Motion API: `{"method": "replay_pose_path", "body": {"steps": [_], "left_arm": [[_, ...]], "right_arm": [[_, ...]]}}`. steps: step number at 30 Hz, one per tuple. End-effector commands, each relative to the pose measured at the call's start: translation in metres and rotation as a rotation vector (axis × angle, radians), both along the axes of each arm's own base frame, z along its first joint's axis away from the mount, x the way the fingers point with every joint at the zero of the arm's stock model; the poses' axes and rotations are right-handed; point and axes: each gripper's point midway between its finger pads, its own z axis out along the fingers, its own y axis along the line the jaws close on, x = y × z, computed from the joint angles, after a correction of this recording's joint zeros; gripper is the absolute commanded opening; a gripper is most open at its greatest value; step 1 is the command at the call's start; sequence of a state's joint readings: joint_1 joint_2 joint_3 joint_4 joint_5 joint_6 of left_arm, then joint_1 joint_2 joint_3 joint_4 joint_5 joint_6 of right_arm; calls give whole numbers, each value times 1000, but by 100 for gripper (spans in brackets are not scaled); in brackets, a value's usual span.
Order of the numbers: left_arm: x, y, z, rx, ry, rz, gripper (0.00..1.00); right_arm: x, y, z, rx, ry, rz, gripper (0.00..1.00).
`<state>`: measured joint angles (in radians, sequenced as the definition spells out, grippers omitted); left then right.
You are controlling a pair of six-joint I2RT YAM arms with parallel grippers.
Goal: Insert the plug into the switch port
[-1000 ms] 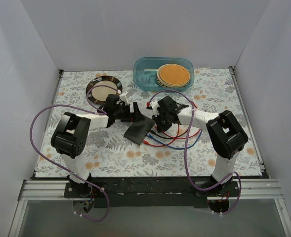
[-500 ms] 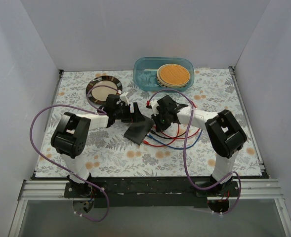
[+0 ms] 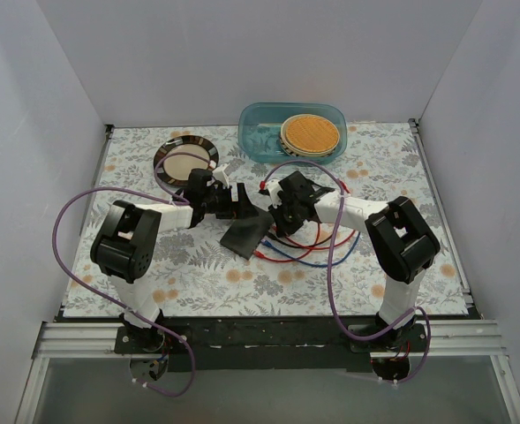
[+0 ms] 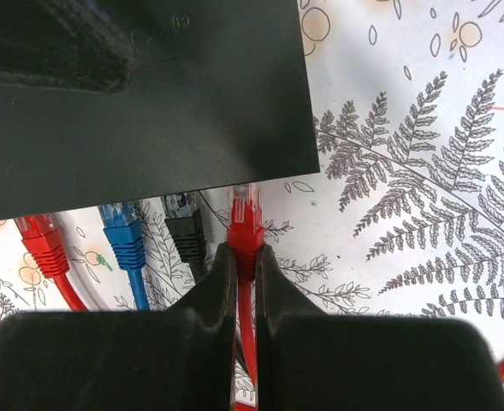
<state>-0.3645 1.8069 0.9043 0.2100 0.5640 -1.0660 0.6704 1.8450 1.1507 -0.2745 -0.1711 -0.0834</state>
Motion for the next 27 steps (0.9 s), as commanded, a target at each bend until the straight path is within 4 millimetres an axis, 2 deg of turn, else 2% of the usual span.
{"method": "replay_pose_path", "body": {"steps": [1,15,21,27], "left_arm": [[2,-3,12,-22,-25,-26,83],[-4,-6,8,-39,-15,-62,82],[-5,-7,7,-40,-14,-74,81],[-8,-9,7,-53,-12,-95,81]], "right_arm": [[6,24,19,75,-51,47,1],[17,26,30,83,-113,25,1],[20,28,41,118,-159,24,1],[21,31,41,125,-171,33,1]]}}
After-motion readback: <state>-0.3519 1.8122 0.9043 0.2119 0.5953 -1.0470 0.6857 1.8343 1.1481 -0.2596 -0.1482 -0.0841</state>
